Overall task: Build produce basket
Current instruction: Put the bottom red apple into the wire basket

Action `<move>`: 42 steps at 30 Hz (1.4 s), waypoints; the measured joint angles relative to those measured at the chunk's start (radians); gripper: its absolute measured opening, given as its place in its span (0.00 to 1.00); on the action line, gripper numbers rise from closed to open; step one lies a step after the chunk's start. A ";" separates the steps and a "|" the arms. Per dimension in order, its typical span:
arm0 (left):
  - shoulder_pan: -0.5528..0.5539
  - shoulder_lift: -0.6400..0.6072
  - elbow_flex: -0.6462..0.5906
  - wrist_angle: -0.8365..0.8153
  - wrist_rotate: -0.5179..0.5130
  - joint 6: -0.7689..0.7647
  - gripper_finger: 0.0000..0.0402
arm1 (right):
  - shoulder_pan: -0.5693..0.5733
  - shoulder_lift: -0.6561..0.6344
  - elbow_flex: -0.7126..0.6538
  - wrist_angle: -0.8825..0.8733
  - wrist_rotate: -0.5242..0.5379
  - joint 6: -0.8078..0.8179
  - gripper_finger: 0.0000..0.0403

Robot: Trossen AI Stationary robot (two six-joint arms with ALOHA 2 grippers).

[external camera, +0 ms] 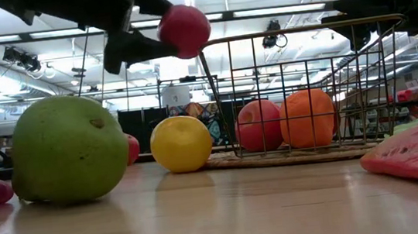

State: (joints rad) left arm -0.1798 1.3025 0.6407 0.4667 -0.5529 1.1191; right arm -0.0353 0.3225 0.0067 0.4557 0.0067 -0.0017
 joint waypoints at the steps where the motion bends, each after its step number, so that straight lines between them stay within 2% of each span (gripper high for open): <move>1: -0.007 0.000 0.000 0.002 0.001 0.041 0.99 | 0.000 0.000 0.000 0.000 0.000 0.000 0.57; 8: -0.044 0.000 0.000 -0.034 0.002 0.298 0.99 | 0.000 0.000 0.000 0.000 0.000 0.000 0.57; 17: -0.055 0.000 0.000 -0.110 0.001 0.473 0.99 | 0.000 0.000 0.000 0.000 0.000 0.000 0.57; 23: -0.055 0.000 0.000 -0.170 0.001 0.645 0.99 | 0.000 0.000 0.000 0.000 0.000 0.000 0.57; 30: -0.055 0.000 0.000 -0.174 0.000 0.780 0.99 | 0.000 0.000 0.000 0.000 0.000 0.000 0.57; 37: -0.055 0.000 0.000 -0.174 0.005 0.769 0.99 | 0.000 0.000 0.000 0.000 0.000 0.000 0.57; 39: -0.051 0.000 0.000 -0.174 0.034 0.705 0.99 | 0.000 0.000 0.000 0.000 0.000 0.000 0.57; 42: -0.045 0.000 0.000 -0.173 0.103 0.491 0.99 | 0.000 0.000 0.000 0.000 0.000 0.000 0.57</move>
State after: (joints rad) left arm -0.2250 1.3025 0.6411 0.2935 -0.4501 1.6104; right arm -0.0352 0.3225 0.0066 0.4557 0.0064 -0.0018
